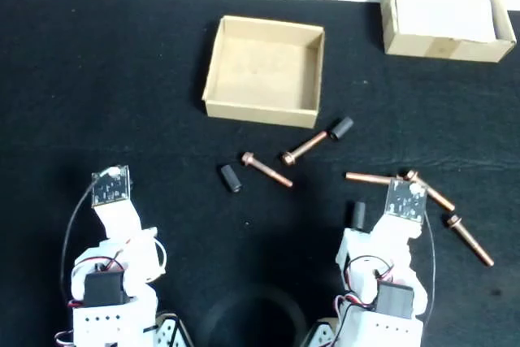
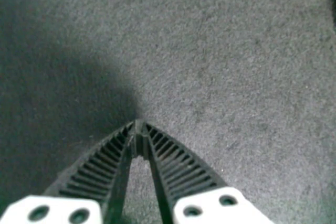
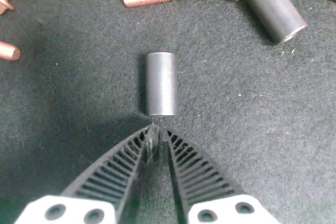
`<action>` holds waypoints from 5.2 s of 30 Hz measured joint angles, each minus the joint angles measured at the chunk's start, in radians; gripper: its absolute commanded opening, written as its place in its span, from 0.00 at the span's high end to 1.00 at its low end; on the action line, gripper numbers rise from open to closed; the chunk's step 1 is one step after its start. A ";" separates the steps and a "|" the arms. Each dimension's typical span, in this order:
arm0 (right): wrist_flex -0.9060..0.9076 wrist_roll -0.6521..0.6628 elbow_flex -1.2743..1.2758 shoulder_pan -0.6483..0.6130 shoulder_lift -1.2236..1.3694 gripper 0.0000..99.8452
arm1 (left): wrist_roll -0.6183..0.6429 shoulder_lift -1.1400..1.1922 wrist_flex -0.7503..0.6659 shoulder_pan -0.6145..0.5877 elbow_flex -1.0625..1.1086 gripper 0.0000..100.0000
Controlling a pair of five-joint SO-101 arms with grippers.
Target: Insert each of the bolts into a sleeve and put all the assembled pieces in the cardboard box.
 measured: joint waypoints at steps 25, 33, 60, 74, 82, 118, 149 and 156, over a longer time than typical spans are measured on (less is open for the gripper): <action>0.000 0.000 0.000 0.000 0.000 0.99 | 0.000 0.000 0.000 0.000 0.000 0.99; 0.000 0.000 0.000 0.000 0.000 0.99 | 0.000 0.000 0.000 0.000 0.000 0.99; 0.000 0.000 0.000 0.000 0.000 0.99 | 0.000 0.000 0.000 0.000 0.000 0.99; 0.000 0.000 0.000 0.000 0.000 0.99 | 0.000 0.000 0.000 0.000 0.000 0.99; 0.000 0.000 0.000 0.000 0.000 0.99 | 0.000 0.000 0.000 0.000 0.000 0.99; 0.000 0.000 0.000 0.000 0.000 0.99 | 0.000 0.000 0.000 0.000 0.000 0.99; 0.000 0.000 0.000 0.000 0.000 0.99 | 0.003 0.000 -0.190 0.041 -0.377 0.99; 0.000 0.000 0.000 0.000 0.000 0.99 | -0.002 0.141 -0.035 0.054 -0.741 0.99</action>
